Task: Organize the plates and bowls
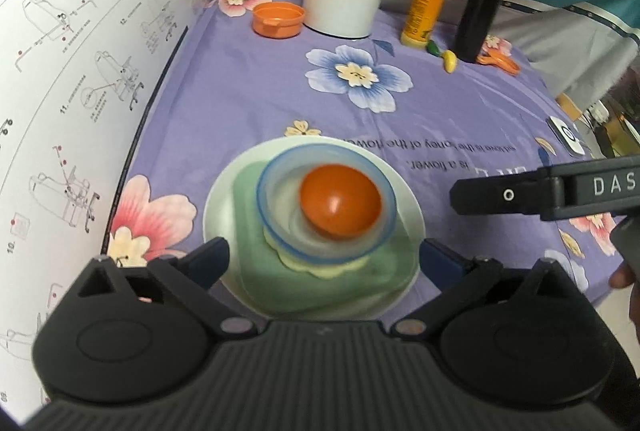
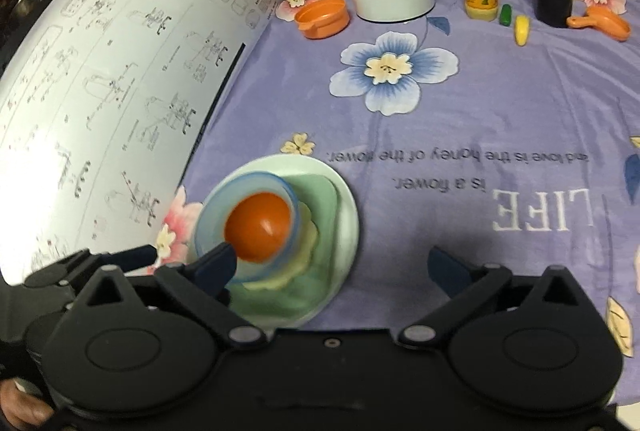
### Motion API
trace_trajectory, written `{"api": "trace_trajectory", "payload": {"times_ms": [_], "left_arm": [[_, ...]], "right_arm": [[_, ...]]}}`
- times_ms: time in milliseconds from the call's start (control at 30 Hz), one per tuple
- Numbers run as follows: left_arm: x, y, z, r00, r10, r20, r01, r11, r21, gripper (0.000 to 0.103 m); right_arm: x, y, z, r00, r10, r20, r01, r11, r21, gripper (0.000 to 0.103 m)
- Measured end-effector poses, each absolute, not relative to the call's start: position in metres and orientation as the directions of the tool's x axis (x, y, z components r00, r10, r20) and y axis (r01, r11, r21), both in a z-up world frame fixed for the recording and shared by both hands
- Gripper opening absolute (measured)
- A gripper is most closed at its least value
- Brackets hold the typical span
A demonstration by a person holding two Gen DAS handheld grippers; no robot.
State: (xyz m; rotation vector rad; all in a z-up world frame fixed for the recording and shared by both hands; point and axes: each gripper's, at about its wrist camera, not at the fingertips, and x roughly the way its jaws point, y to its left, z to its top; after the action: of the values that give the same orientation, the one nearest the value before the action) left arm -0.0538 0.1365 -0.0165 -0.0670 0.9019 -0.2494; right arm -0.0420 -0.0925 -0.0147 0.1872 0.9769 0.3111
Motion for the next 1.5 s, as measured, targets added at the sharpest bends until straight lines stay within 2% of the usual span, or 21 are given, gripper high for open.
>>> {"api": "trace_trajectory", "payload": {"times_ms": [433,600,967,1500], "left_arm": [[-0.08,0.141,-0.023,0.607,-0.236,-0.759,0.173,0.971,-0.163,0.103],[-0.083,0.139,-0.026,0.609,-0.208,-0.766,0.166,0.977,-0.133,0.103],[-0.08,0.152,-0.032,0.606,-0.195,-0.771,0.112,0.981,-0.16,0.103],[-0.071,0.151,-0.039,0.582,-0.186,-0.791,0.125,0.982,-0.14,0.103]], "right_arm": [[-0.084,-0.106,-0.02,0.56,0.262,-0.786,-0.207,0.963,0.174,0.103],[-0.087,-0.106,-0.02,0.565,0.261,-0.783,-0.214,0.963,0.166,0.103],[-0.088,-0.097,-0.027,0.541,0.264,-0.799,-0.246,0.958,0.15,0.103],[-0.083,-0.091,-0.033,0.531,0.253,-0.808,-0.256,0.958,0.132,0.103]]}}
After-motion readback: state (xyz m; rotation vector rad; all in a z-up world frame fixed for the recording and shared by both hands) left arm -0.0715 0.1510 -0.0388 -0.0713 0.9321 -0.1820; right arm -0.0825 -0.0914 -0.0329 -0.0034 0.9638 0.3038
